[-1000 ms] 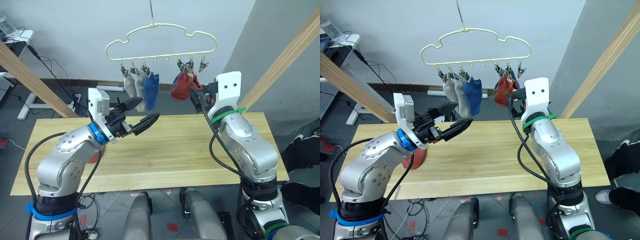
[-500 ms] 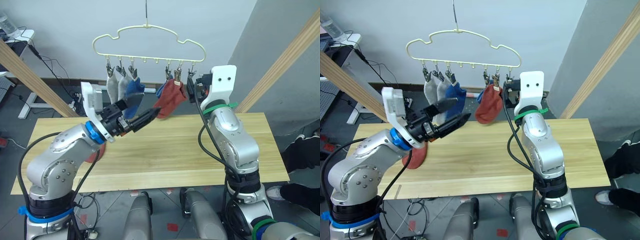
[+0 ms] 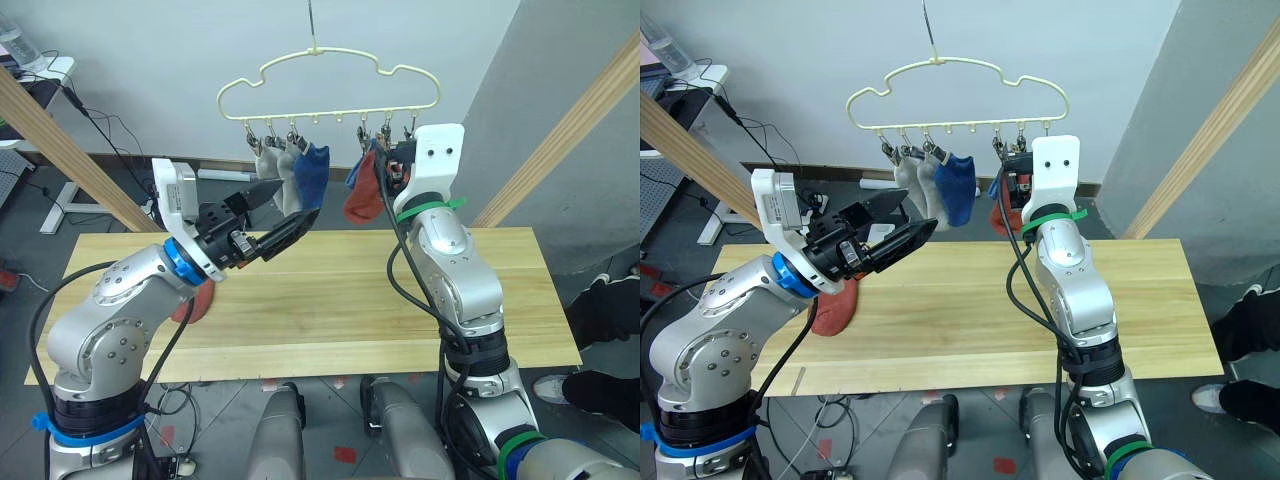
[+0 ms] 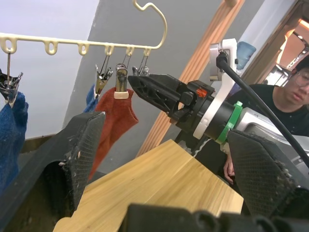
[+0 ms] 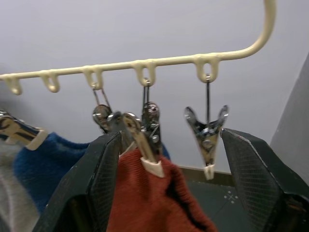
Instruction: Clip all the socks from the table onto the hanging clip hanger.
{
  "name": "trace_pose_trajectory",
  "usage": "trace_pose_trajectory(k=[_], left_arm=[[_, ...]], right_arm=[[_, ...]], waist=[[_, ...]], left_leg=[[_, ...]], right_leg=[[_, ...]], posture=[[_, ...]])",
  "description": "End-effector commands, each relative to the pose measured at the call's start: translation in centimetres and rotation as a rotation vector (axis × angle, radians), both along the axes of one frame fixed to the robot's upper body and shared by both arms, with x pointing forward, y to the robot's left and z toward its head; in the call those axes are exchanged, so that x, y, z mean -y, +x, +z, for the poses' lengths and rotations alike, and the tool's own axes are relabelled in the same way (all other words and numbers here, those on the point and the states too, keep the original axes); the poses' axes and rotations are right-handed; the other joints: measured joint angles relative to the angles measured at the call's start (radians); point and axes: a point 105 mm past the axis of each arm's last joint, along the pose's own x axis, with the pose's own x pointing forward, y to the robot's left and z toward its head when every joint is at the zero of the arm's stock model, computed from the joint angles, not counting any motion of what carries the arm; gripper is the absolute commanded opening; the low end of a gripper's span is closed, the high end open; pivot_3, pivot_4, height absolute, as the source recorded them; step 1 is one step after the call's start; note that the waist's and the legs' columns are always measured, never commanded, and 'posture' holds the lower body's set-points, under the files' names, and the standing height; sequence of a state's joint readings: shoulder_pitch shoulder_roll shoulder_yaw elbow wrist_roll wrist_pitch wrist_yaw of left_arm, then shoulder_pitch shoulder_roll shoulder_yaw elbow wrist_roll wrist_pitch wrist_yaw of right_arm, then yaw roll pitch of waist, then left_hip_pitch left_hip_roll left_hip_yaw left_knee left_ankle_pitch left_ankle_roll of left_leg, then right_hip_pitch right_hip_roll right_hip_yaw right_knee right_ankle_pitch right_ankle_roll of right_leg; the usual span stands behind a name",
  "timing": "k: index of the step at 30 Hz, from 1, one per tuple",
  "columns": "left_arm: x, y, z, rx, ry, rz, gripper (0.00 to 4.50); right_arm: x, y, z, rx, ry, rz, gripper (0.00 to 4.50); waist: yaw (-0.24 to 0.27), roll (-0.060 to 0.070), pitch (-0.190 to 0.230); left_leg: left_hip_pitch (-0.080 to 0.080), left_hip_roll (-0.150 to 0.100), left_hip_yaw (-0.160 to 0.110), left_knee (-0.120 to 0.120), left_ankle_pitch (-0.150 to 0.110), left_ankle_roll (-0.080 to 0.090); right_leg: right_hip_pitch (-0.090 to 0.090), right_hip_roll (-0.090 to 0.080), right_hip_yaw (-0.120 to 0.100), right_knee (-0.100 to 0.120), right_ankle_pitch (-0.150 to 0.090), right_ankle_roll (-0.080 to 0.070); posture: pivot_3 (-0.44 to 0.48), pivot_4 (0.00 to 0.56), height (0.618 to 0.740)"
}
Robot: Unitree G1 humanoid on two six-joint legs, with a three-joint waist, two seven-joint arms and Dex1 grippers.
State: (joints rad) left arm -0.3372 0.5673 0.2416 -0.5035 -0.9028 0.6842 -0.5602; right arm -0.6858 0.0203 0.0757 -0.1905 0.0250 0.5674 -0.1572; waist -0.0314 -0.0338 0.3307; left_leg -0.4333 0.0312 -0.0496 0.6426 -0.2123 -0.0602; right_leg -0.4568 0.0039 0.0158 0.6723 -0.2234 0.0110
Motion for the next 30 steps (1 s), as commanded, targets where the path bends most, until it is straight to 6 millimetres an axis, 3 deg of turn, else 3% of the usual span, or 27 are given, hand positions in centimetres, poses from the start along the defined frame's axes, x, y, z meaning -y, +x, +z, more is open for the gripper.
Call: trace_pose_trajectory(k=[1,5,10,30], left_arm=[[0.38,-0.63,0.62,0.052,0.016,-0.015,4.5],[0.35,-0.56,0.6,0.054,0.017,-0.013,4.5],[0.49,-0.33,0.51,0.057,0.017,-0.009,4.5],[0.9,-0.41,0.44,0.057,0.021,-0.015,4.5]], right_arm=[[0.36,-0.33,1.99,0.082,0.028,-0.023,3.38],[0.56,-0.26,1.94,0.083,0.029,-0.036,3.38],[0.37,-0.07,1.65,0.066,0.021,-0.03,2.18],[0.22,0.63,1.31,0.048,0.008,-0.046,2.18]], waist=[[0.0,0.0,0.0],[0.0,0.0,0.0],[0.0,0.0,0.0],[0.0,0.0,0.0]], left_leg=[[0.0,0.0,0.0,0.0,0.0,0.0],[0.0,0.0,0.0,0.0,0.0,0.0],[0.0,0.0,0.0,0.0,0.0,0.0],[0.0,0.0,0.0,0.0,0.0,0.0]], right_leg=[[0.0,0.0,0.0,0.0,0.0,0.0],[0.0,0.0,0.0,0.0,0.0,0.0],[0.0,0.0,0.0,0.0,0.0,0.0],[0.0,0.0,0.0,0.0,0.0,0.0]], posture=[[0.026,0.311,0.74],[0.026,0.311,0.74],[0.025,0.314,0.74],[0.03,0.315,0.74]])
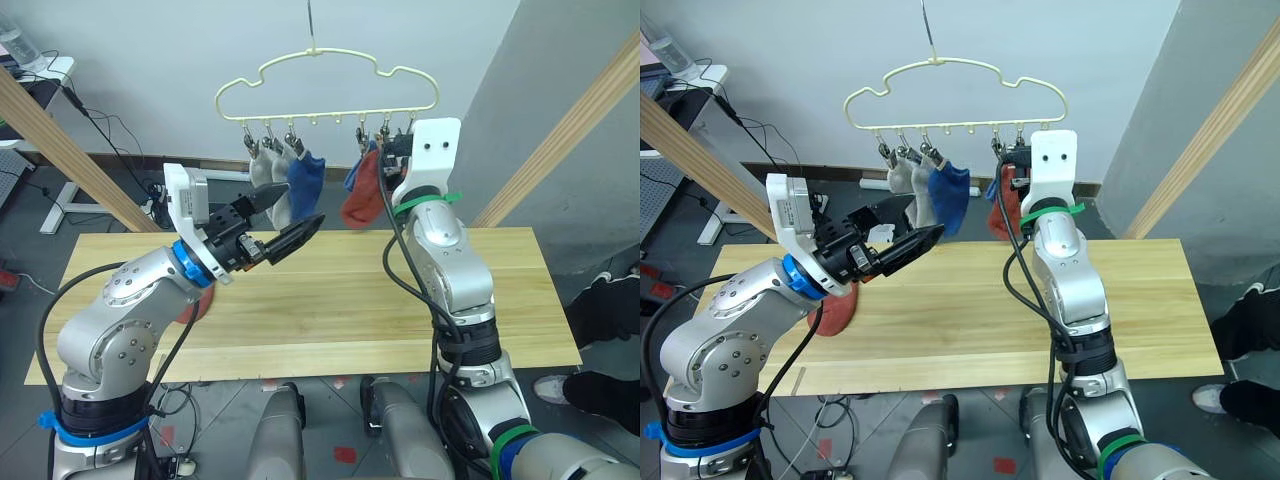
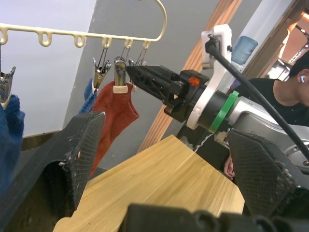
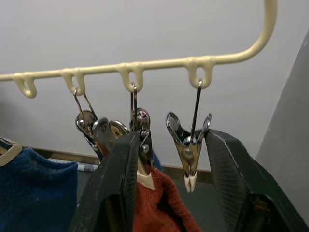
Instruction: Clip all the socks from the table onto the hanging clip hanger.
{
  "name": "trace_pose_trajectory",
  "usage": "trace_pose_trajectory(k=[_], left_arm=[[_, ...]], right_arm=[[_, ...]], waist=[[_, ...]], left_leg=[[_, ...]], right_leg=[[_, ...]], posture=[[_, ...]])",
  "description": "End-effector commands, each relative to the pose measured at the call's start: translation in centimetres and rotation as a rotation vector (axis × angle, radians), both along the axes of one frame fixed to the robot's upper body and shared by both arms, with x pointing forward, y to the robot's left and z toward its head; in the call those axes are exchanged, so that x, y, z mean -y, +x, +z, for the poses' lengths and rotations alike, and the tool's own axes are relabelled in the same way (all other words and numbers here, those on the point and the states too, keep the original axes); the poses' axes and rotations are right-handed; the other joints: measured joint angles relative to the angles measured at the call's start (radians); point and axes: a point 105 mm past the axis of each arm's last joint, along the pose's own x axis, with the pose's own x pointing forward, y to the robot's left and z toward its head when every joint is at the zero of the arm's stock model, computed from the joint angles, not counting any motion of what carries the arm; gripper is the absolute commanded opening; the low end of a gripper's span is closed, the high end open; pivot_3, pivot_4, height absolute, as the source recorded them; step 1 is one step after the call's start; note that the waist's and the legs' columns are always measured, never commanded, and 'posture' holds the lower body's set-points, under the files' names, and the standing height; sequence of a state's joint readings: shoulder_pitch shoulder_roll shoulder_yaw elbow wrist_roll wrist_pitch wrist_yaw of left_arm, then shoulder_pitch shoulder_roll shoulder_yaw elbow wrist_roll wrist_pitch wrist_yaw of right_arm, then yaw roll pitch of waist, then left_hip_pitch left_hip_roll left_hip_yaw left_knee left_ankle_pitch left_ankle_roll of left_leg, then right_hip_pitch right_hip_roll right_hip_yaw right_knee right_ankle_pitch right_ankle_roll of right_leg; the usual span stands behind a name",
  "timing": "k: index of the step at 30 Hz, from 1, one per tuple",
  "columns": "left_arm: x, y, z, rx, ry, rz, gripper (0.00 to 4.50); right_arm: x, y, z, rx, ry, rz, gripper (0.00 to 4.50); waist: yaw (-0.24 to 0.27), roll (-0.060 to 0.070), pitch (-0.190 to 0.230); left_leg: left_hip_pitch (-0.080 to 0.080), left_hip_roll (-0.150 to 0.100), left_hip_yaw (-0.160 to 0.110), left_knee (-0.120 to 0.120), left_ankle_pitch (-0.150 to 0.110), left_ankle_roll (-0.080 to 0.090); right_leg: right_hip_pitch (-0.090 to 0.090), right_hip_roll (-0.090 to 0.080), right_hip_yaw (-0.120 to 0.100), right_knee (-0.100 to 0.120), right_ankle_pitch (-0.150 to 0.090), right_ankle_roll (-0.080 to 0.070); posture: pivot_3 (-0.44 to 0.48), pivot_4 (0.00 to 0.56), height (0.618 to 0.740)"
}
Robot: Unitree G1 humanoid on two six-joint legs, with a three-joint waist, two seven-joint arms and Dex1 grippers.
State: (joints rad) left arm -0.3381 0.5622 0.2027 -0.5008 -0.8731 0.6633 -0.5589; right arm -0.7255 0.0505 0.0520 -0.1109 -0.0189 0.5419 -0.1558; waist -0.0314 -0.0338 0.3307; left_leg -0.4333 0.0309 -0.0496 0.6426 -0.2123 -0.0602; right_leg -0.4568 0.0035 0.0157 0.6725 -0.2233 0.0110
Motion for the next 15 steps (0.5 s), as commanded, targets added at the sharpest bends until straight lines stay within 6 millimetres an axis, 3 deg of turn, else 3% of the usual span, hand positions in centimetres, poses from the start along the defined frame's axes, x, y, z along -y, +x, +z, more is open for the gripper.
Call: trace_pose_trajectory(k=[1,15], left_arm=[[0.31,-0.58,0.89,0.055,0.002,-0.011,4.5],[0.66,-0.6,0.87,0.053,-0.002,-0.015,4.5]], right_arm=[[0.51,-0.31,1.44,0.062,0.011,-0.026,2.18],[0.25,0.59,1.64,0.059,0.019,-0.051,2.18]], waist=[[0.0,0.0,0.0],[0.0,0.0,0.0]], left_leg=[[0.0,0.0,0.0,0.0,0.0,0.0],[0.0,0.0,0.0,0.0,0.0,0.0]], right_leg=[[0.0,0.0,0.0,0.0,0.0,0.0],[0.0,0.0,0.0,0.0,0.0,0.0]], posture=[[0.03,0.315,0.74],[0.032,0.318,0.74]])
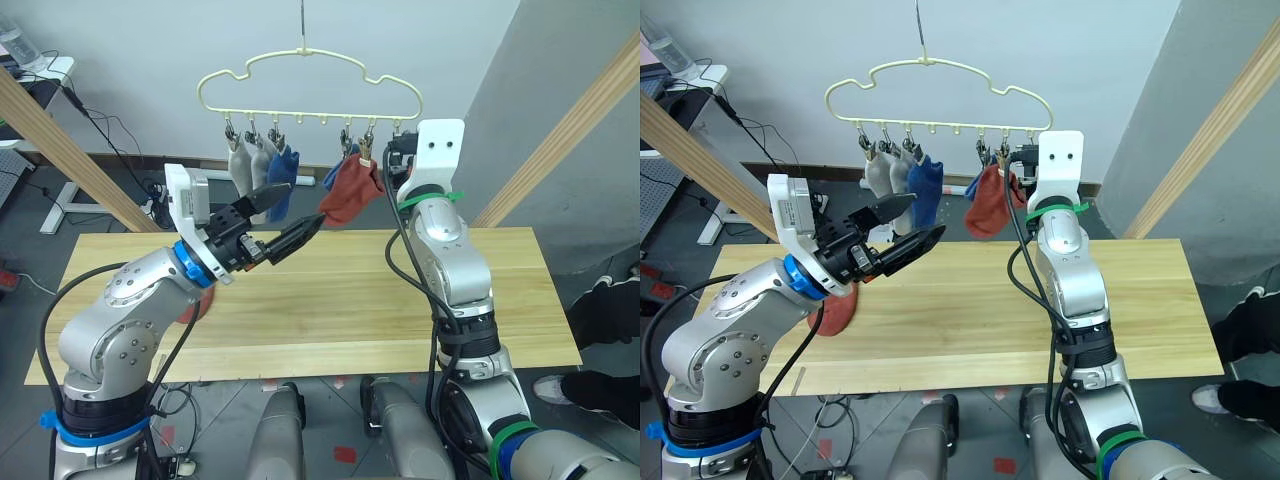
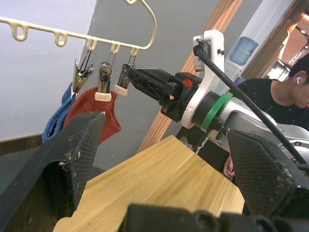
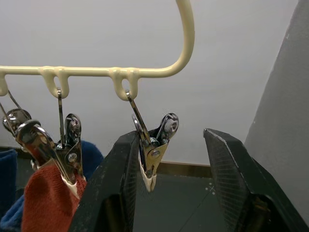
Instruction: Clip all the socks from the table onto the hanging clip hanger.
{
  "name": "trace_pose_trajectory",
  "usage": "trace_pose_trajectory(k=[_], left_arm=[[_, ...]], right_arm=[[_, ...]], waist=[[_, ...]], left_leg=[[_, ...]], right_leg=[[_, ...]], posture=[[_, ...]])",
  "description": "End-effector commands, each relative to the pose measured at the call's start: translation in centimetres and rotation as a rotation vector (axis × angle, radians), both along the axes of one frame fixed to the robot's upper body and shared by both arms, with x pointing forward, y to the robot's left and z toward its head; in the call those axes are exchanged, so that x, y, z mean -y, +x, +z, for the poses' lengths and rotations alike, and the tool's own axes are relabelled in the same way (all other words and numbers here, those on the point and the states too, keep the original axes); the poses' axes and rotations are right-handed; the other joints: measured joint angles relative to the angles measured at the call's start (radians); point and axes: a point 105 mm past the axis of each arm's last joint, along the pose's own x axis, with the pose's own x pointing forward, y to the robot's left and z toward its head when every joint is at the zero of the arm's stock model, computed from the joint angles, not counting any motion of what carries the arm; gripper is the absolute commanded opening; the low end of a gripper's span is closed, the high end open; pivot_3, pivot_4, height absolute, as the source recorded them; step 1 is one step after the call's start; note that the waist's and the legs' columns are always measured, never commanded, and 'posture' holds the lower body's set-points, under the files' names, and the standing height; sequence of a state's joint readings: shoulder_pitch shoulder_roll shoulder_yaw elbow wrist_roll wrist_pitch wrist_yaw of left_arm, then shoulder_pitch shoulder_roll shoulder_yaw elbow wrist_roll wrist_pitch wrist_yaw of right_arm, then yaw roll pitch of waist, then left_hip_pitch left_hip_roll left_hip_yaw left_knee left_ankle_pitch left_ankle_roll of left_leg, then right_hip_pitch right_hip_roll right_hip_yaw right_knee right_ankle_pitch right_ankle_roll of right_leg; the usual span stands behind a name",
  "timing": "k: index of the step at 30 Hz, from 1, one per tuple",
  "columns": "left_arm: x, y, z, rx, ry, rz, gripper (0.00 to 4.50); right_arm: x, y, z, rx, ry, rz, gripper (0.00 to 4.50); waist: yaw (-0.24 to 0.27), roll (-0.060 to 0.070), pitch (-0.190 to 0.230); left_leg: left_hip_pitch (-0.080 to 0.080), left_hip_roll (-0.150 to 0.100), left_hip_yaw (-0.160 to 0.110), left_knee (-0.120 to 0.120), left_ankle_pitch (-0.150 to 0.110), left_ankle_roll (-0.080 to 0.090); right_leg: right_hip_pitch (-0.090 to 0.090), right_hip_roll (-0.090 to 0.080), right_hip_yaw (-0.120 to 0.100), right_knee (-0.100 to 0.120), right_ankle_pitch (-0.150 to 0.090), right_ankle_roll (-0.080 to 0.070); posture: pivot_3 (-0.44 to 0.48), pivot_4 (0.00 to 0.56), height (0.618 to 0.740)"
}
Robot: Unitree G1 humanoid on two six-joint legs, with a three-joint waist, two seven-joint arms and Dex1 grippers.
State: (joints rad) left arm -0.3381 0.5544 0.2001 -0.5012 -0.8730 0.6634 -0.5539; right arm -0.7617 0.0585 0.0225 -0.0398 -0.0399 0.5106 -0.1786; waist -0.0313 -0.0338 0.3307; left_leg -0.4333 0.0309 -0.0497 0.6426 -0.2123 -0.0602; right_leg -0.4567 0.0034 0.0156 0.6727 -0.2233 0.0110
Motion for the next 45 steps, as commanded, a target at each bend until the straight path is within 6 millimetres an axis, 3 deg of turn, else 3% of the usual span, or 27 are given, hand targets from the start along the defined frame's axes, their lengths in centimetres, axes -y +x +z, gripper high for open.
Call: trace_pose_trajectory(k=[1,24,29,42,45], left_arm=[[0.6,-0.6,0.9,0.055,0.005,-0.015,4.5],[0.8,-0.5,0.7,0.055,0.002,-0.018,4.5],[0.8,-0.6,0.6,0.055,0.002,-0.019,4.5],[0.9,-0.6,0.4,0.054,0.004,-0.021,4.5],[0.8,-0.6,0.1,0.048,0.012,-0.015,4.5]], right_arm=[[-0.3,-0.3,1.6,0.063,0.015,-0.004,2.18],[-0.8,0.4,1.9,0.069,0.046,0.013,2.18],[-1.2,0.2,2.2,0.081,0.059,0.03,0.93],[-1.9,-0.3,2.3,0.08,0.075,0.112,0.93],[-0.5,-0.4,2.6,0.066,0.036,0.167,0.93]], waist=[[0.0,0.0,0.0],[0.0,0.0,0.0],[0.0,0.0,0.0],[0.0,0.0,0.0],[0.001,0.0,0.0]], left_leg=[[0.0,0.0,0.0,0.0,0.0,0.0],[0.0,0.0,0.0,0.0,0.0,0.0],[0.0,0.0,0.0,0.0,0.0,0.0],[0.0,0.0,0.0,0.0,0.0,0.0],[0.0,0.0,0.0,0.0,0.0,0.0]], right_leg=[[0.0,0.0,0.0,0.0,0.0,0.0],[0.0,0.0,0.0,0.0,0.0,0.0],[0.0,0.0,0.0,0.0,0.0,0.0],[0.0,0.0,0.0,0.0,0.0,0.0],[0.0,0.0,0.0,0.0,0.0,0.0]], posture=[[0.033,0.318,0.74],[0.038,0.312,0.74],[0.035,0.311,0.74],[0.03,0.313,0.74],[0.027,0.316,0.74]])
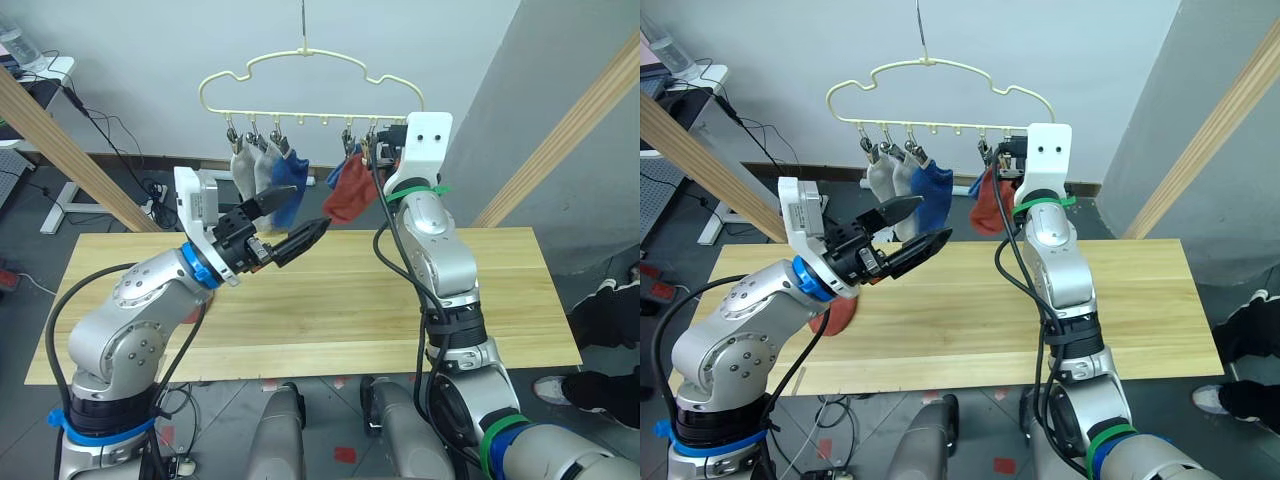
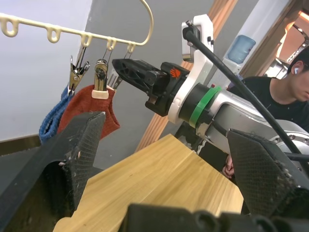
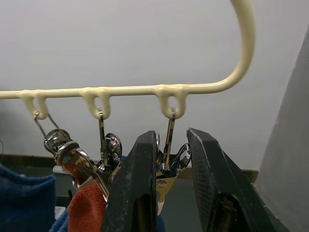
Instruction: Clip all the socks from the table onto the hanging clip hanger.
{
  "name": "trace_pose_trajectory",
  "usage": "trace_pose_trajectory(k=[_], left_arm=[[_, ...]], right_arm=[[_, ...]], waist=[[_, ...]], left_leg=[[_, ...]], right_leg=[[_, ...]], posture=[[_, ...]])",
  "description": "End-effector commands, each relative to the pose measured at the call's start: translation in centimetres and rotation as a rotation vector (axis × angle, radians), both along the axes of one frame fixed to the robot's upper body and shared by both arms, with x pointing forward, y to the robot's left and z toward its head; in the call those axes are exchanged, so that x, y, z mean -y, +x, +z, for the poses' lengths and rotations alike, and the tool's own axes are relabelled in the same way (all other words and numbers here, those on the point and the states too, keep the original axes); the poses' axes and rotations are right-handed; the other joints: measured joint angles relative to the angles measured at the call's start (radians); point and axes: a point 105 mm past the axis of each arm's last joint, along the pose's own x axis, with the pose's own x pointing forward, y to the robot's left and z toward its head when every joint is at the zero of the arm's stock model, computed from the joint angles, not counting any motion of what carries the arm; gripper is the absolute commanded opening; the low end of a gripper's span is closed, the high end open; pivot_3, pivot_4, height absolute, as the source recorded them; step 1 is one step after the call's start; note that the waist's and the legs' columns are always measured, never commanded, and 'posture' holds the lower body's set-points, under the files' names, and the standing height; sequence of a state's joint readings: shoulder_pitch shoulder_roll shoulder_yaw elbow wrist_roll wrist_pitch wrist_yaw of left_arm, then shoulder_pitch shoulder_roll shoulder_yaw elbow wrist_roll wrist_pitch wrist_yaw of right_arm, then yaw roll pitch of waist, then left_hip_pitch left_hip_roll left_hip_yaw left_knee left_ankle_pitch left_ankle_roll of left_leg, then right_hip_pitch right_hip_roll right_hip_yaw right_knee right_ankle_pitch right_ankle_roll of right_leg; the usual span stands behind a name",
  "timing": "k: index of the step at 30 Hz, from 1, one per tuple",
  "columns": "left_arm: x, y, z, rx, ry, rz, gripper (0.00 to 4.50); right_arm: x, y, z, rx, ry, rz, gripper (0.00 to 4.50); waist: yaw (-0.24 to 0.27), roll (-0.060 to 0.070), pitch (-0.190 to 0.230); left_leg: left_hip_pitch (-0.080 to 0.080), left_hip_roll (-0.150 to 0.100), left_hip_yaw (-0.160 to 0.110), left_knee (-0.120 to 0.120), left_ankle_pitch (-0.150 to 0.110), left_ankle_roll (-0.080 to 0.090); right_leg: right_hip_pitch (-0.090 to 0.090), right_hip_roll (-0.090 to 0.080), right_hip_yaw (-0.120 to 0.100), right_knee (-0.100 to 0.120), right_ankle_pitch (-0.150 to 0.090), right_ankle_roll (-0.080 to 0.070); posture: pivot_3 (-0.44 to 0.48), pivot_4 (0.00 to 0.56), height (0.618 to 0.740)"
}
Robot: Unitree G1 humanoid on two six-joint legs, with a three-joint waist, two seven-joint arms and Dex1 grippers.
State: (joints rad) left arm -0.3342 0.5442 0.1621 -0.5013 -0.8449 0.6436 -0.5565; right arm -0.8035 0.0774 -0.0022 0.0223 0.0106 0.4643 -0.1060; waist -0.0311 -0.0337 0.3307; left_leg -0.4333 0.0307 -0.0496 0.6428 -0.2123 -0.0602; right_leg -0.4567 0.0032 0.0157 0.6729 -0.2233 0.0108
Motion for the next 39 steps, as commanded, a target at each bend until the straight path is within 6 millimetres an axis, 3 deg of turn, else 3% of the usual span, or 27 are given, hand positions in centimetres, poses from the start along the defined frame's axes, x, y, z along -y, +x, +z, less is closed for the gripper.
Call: trace_pose_trajectory(k=[1,6,11,19,23,27,31,36,39], left_arm=[[0.0,-0.6,0.5,0.045,-0.001,-0.002,4.5],[-0.1,-0.4,0.0,0.037,0.005,0.007,4.5],[0.0,-0.4,-0.6,0.026,0.008,0.006,4.5],[-1.4,0.2,-2.1,-0.007,0.042,0.068,4.5],[-1.9,0.2,-2.7,-0.017,0.052,0.088,4.5],[-4.4,0.3,-4.9,-0.054,0.089,0.2,4.5],[-5.4,0.3,-5.5,-0.058,0.101,0.245,4.5],[-6.7,0.7,-6.3,-0.081,0.092,0.325,4.5],[-9.4,1.6,-8.0,-0.121,0.143,0.455,4.5]], right_arm=[[1.4,-0.9,2.0,0.052,-0.019,0.066,0.93],[2.9,-1.4,2.1,-0.038,-0.125,0.274,0.93],[3.2,-2.4,3.0,-0.153,-0.084,0.498,0.93],[2.5,-4.3,2.4,-0.503,0.26,0.834,0.93],[2.3,-4.4,2.6,-0.544,0.32,0.855,0.93],[2.2,-3.6,2.4,-0.593,0.418,0.844,0.93],[1.9,-3.7,2.3,-0.605,0.42,0.845,0.93],[1.9,-3.5,2.3,-0.609,0.457,0.831,0.07],[1.8,-3.6,2.2,-0.614,0.433,0.819,0.03]], waist=[[0.001,0.0,0.0],[0.003,0.0,0.0],[-0.003,0.0,0.0],[-0.003,0.0,0.0],[-0.001,0.0,0.0],[-0.003,0.0,0.0],[-0.001,0.0,0.0],[-0.001,0.0,0.0],[-0.001,0.0,0.0]], left_leg=[[0.0,0.0,0.0,0.0,0.0,0.0],[0.0,-0.001,0.0,0.0,0.0,0.0],[0.0,0.0,0.0,0.0,0.0,0.0],[0.0,0.0,0.0,0.0,0.0,0.0],[0.0,0.0,0.001,0.0,0.0,0.0],[0.0,0.0,0.002,-0.001,0.0,0.0],[-0.001,0.0,0.001,-0.001,0.0,0.0],[-0.001,-0.001,0.001,-0.001,0.0,0.0],[-0.001,0.0,0.002,-0.002,0.0,0.0]], right_leg=[[0.0,0.0,0.0,0.0,0.0,0.0],[0.0,-0.001,0.0,0.0,0.0,0.0],[0.0,0.0,0.0,0.0,0.0,0.0],[0.0,0.001,0.0,0.0,0.0,0.0],[0.0,0.0,0.0,0.0,0.0,0.0],[0.0,0.0,0.001,-0.001,0.0,0.0],[-0.001,0.0,0.0,-0.001,0.0,0.0],[0.0,-0.001,0.001,-0.002,0.0,0.0],[0.0,-0.001,0.0,-0.002,0.0,0.0]], posture=[[0.023,0.317,0.74],[0.006,0.322,0.74],[-0.009,0.323,0.74],[-0.004,0.324,0.74],[0.004,0.323,0.74],[0.008,0.323,0.74],[0.013,0.32,0.74],[0.014,0.317,0.74],[0.014,0.312,0.74]])
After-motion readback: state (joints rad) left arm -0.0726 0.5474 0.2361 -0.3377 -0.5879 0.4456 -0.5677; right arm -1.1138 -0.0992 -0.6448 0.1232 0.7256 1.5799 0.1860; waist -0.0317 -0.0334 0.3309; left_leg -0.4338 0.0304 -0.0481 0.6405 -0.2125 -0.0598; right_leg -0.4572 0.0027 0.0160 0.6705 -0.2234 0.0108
